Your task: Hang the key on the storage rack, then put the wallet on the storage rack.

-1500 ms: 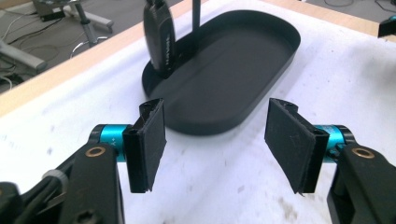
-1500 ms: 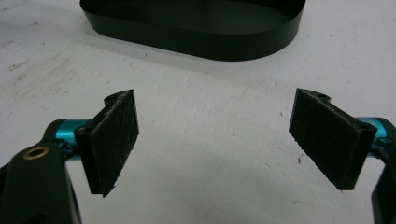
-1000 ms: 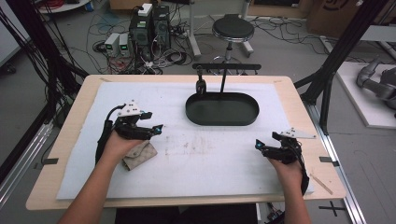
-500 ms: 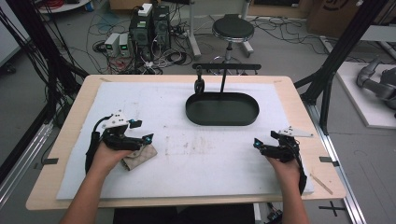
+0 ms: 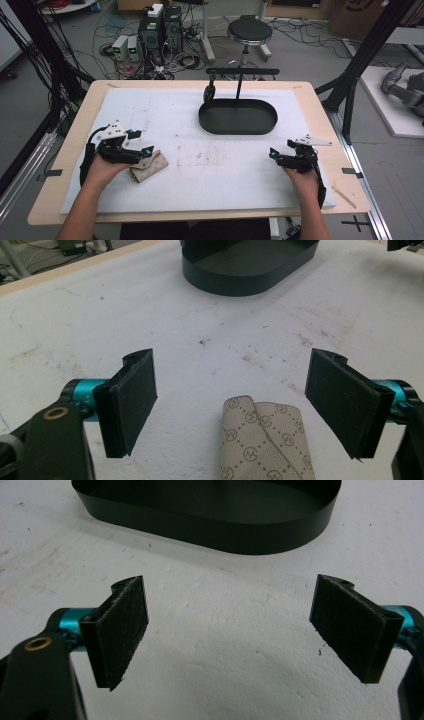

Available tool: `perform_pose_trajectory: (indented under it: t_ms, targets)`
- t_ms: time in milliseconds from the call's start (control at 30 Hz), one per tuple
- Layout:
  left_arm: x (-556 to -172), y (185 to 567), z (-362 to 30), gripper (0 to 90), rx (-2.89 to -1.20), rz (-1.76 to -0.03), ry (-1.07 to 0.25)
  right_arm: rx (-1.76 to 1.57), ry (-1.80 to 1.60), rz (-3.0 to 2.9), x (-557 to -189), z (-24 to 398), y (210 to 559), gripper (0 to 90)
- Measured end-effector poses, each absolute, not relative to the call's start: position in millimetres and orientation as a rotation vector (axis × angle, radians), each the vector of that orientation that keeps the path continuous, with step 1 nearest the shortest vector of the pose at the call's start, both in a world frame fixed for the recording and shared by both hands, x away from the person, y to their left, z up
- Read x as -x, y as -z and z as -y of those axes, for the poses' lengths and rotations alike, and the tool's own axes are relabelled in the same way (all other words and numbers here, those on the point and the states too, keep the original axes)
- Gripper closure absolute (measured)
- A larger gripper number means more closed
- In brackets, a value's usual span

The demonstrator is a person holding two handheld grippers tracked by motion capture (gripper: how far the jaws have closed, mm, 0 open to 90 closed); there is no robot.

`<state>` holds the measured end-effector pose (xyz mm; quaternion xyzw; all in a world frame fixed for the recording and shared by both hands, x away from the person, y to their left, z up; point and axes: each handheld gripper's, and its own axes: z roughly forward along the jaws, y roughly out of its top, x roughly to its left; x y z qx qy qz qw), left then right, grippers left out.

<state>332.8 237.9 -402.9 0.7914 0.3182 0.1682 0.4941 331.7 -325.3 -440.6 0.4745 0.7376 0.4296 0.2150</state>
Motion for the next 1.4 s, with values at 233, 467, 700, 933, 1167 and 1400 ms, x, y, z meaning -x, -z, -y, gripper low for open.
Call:
perform_pose_trajectory:
  t_ms: [233,467,700,933,1167,1400]
  targets:
    - [-334,402,-238,20.6,-1.919,-0.778,-0.410,-1.320,-1.185,-2.051,-332,325,441,16.0]
    - [-332,405,-237,20.5,-1.936,-0.780,-0.405,-1.317,-1.184,-2.057,-331,322,441,16.1]
    - [-329,411,-238,19.0,-1.980,-0.804,-0.406,-1.303,-1.185,-2.058,-333,321,441,16.1]
    - [-332,428,-238,16.6,-2.069,-0.837,-0.350,-1.296,-1.185,-2.066,-334,320,441,16.1]
    - [-332,437,-227,16.4,-2.120,-0.818,-0.309,-1.294,-1.184,-2.072,-335,318,441,16.1]
    - [-330,444,-214,16.4,-2.177,-0.785,-0.290,-1.291,-1.184,-2.079,-334,317,440,16.1]
